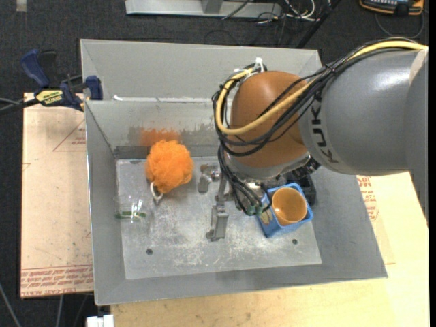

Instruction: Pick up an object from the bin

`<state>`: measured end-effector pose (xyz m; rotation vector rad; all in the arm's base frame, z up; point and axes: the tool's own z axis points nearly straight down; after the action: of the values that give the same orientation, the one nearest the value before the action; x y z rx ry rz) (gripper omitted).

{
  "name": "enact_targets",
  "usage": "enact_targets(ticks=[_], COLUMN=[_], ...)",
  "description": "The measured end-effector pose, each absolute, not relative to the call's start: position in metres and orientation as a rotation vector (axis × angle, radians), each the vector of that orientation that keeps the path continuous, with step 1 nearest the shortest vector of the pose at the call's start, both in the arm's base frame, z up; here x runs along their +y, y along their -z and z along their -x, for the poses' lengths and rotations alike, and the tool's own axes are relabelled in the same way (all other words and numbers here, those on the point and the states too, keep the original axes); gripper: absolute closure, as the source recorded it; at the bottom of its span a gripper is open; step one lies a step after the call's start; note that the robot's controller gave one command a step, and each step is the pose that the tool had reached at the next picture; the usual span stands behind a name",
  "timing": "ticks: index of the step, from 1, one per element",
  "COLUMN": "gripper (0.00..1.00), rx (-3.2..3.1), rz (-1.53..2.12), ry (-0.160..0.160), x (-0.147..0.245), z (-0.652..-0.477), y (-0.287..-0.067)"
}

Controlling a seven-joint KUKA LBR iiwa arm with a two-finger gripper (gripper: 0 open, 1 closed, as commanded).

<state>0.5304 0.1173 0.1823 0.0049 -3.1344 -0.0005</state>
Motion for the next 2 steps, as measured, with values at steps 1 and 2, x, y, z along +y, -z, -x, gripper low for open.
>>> enact_targets(ticks=[1,2], gripper=[0.00,0.00], rx=[-3.142,-3.132], rz=[-0.001,0.018], ry=[0.002,0.001], x=[0.117,0.104], z=[-0.532,-0.541], y=[-0.187,-0.219])
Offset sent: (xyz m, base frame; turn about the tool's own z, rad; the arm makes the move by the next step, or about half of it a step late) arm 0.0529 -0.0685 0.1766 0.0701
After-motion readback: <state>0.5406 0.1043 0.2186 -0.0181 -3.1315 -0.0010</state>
